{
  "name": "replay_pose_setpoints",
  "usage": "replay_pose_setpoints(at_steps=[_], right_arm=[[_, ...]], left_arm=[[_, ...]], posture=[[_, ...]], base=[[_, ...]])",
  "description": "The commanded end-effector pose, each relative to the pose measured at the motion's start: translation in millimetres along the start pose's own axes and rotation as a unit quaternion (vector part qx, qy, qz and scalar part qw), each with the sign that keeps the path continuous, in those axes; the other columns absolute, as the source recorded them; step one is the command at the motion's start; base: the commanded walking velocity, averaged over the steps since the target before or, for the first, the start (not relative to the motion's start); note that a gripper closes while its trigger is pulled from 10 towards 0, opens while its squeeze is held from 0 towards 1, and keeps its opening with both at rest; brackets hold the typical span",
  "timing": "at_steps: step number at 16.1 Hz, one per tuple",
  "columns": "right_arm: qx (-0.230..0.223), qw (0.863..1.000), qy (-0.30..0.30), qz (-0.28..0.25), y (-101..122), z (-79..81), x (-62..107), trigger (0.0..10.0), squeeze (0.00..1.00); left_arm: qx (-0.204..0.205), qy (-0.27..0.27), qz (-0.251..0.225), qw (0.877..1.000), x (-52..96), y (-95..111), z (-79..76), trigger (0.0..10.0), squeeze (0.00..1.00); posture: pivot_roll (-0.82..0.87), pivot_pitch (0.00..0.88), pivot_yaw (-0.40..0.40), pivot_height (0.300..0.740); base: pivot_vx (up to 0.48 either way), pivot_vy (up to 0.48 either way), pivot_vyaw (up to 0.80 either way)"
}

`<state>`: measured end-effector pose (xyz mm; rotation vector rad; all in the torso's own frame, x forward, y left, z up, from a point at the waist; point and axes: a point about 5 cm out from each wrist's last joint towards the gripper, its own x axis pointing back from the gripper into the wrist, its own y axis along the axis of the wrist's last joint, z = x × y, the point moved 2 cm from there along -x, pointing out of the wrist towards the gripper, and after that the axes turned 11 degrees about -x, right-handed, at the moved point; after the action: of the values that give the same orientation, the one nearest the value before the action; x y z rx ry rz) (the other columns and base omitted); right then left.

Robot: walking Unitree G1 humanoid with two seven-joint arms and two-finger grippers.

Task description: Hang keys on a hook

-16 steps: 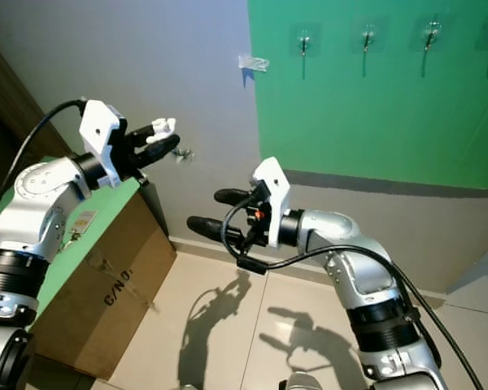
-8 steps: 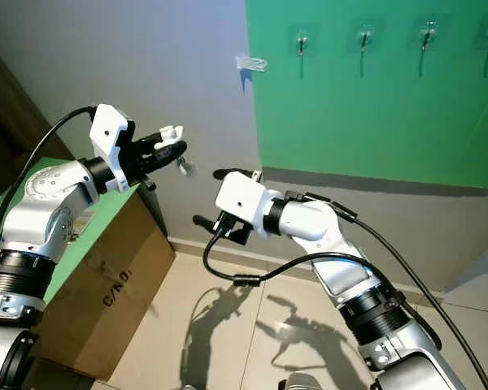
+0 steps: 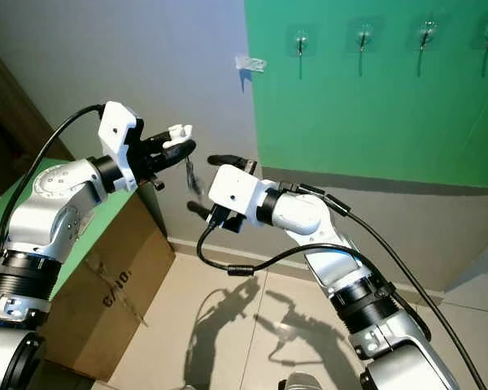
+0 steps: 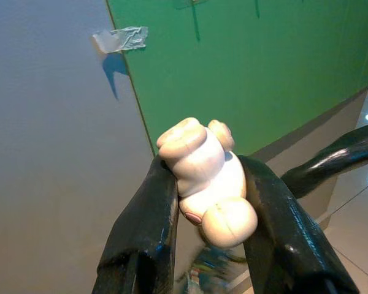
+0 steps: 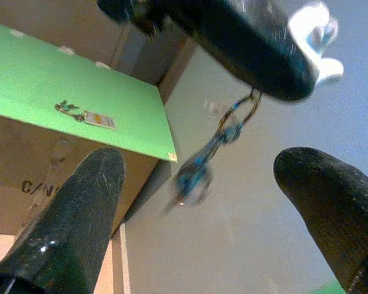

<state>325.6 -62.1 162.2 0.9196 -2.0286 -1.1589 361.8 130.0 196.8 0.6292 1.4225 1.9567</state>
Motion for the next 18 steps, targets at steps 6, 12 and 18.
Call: replay_pose_setpoints(at_steps=[6,12,18], right_arm=[[-0.102,0.994,-0.028,-0.019,10.1,-13.3,-9.7,10.0,0.00],[-0.156,0.987,-0.024,-0.027,13.7,-10.7,-15.6,10.0,0.00],[-0.182,0.982,-0.028,-0.032,21.0,-9.5,-21.2,10.0,0.00]], left_arm=[[0.001,0.003,0.007,1.000,1.2,-0.1,-4.6,0.0,0.00],[0.004,0.002,0.009,1.000,-1.2,0.7,-9.5,0.0,0.00],[0.004,0.002,0.014,1.000,-2.9,-0.4,-12.2,0.0,0.00]], posture=[[-0.27,0.000,0.177,0.740],[-0.27,0.000,0.176,0.740],[-0.27,0.000,0.178,0.740]], base=[[0.000,0.000,0.00],[0.000,0.000,0.00],[0.000,0.000,0.00]])
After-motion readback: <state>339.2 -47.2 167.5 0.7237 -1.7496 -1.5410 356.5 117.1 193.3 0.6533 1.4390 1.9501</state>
